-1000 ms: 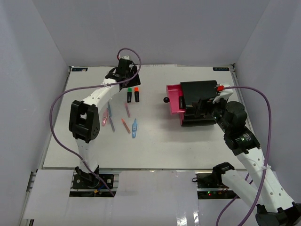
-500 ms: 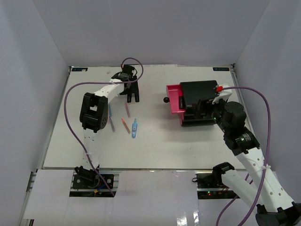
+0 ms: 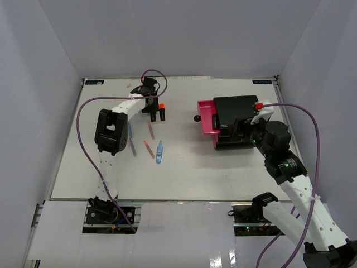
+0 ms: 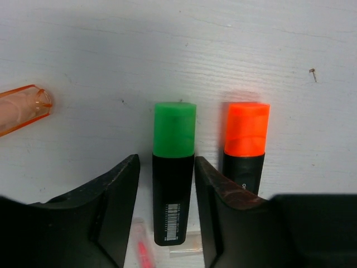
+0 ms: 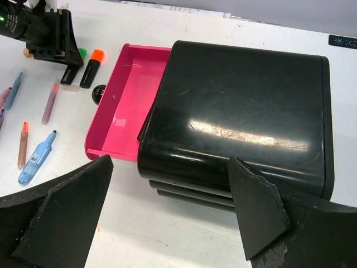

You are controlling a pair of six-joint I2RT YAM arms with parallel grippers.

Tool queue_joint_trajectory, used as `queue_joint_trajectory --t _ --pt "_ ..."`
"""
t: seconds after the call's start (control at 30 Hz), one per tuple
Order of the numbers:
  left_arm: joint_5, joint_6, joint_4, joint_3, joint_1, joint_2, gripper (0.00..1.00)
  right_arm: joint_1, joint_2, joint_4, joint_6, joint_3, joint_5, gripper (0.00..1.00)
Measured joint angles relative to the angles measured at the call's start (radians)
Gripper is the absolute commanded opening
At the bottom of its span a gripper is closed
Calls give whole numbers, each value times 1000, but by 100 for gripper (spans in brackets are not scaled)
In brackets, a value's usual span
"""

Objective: Sort the stationery into containers
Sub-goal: Pick up the pen from the center of the board.

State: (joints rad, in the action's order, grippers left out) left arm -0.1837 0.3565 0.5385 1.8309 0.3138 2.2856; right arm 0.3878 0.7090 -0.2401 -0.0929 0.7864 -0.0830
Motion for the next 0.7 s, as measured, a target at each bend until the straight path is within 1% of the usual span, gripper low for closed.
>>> queue_joint_trajectory --t 0.07,0.1,0.23,0.3,0.33,0.47,0.53,0.63,0.7 --pt "-2 -1 0 1 0 6 46 0 0 0 0 0 0 90" --pt "-4 -3 0 3 -1 8 40 0 0 0 0 0 0 90" --pt "-8 -8 1 10 -5 11 27 0 0 0 0 0 0 90" --pt "-8 -8 1 11 -6 11 23 0 0 0 0 0 0 90" --pt "-8 -8 1 11 -7 11 19 0 -1 0 0 -1 0 90" --pt "-5 -8 3 22 -13 8 16 0 -4 0 0 -5 0 90" --pt "19 2 9 22 -16 -9 15 0 -6 0 0 -8 0 90" --pt "75 40 20 21 -18 -64 14 0 -11 0 0 -12 0 90" --pt "133 90 18 12 -14 -135 14 0 -14 0 0 -13 0 90"
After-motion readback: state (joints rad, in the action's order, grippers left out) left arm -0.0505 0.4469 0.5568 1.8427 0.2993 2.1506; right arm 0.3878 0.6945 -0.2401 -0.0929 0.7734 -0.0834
